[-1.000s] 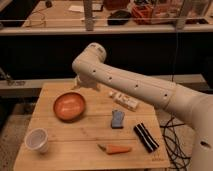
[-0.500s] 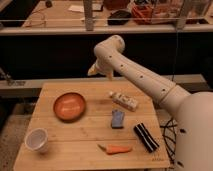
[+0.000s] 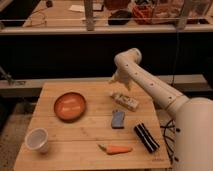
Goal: Move the arm in a circular motion
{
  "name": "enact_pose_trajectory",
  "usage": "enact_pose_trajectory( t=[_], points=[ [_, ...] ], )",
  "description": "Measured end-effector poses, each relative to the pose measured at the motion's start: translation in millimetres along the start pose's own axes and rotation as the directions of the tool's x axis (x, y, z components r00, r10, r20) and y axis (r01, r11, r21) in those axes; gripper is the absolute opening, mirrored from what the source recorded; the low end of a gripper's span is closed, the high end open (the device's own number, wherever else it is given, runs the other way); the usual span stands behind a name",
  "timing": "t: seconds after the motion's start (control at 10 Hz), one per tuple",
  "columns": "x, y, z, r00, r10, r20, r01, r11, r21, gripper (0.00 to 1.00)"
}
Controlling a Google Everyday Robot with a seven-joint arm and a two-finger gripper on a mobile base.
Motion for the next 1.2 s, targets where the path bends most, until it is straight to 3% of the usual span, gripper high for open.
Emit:
enact_pose_trajectory(
  t=[0.2, 0.4, 0.6, 0.8, 1.0, 1.2],
  points=[
    [-10, 56, 8, 0.998, 0.052, 0.019, -0.051, 0.998, -0.044, 0.80],
    [-42, 99, -7, 0.997, 0.079, 0.022, -0.077, 0.994, -0.079, 0.80],
    [-87, 124, -31, 0.997, 0.082, 0.014, -0.080, 0.989, -0.123, 0.80],
    [-121, 135, -53, 0.997, 0.072, 0.010, -0.069, 0.986, -0.149, 0.80],
    [-172, 135, -90, 0.999, 0.036, 0.012, -0.034, 0.987, -0.155, 0.80],
    [-214, 112, -119, 0.999, -0.029, 0.016, 0.030, 0.992, -0.120, 0.80]
  ],
)
